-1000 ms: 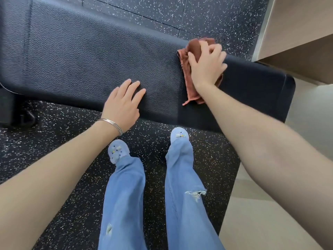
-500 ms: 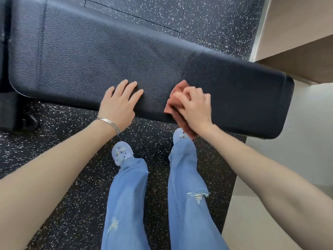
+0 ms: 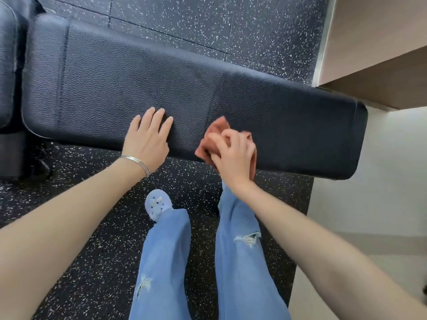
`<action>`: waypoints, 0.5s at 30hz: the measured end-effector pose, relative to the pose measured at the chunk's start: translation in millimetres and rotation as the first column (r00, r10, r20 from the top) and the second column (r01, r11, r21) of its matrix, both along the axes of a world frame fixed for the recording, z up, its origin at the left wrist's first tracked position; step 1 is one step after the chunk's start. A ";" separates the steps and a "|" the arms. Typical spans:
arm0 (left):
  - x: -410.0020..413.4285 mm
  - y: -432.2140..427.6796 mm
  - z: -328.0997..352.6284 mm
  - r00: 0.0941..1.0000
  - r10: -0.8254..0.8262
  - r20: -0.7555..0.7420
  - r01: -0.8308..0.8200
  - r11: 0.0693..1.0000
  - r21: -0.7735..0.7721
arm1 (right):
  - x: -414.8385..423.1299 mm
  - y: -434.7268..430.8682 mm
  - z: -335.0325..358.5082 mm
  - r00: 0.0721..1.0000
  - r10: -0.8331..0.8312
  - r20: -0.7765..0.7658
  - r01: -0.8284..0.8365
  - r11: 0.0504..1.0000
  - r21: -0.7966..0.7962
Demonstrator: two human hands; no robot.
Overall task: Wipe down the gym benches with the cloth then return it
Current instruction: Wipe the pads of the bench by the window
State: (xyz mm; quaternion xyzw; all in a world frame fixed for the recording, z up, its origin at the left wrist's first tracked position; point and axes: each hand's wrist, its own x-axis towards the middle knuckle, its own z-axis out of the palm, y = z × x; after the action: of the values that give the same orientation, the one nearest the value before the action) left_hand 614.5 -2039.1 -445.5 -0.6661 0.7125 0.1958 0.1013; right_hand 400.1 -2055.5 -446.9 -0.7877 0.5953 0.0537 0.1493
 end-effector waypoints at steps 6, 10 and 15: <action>-13.5 -0.1 -5.3 0.999 0.038 0.004 -0.038 0.999 0.025 | -11.8 -14.5 -6.1 0.991 0.134 -0.014 -0.134 0.990 -0.051; -10.5 -8.1 -6.1 1.000 0.029 0.002 -0.029 0.999 0.016 | -26.8 -86.9 -8.1 0.985 -0.173 -0.019 0.170 0.979 -0.111; -17.0 -39.8 -8.0 0.998 0.067 -0.014 -0.067 0.998 -0.001 | -43.6 -172.4 -9.4 0.974 -0.209 -0.083 0.200 0.974 -0.103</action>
State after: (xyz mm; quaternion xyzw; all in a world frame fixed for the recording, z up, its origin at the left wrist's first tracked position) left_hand 597.5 -2078.9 -453.5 -0.6883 0.6906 0.2033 0.0893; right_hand 356.4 -2227.9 -456.3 -0.7249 0.6815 0.0465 0.0890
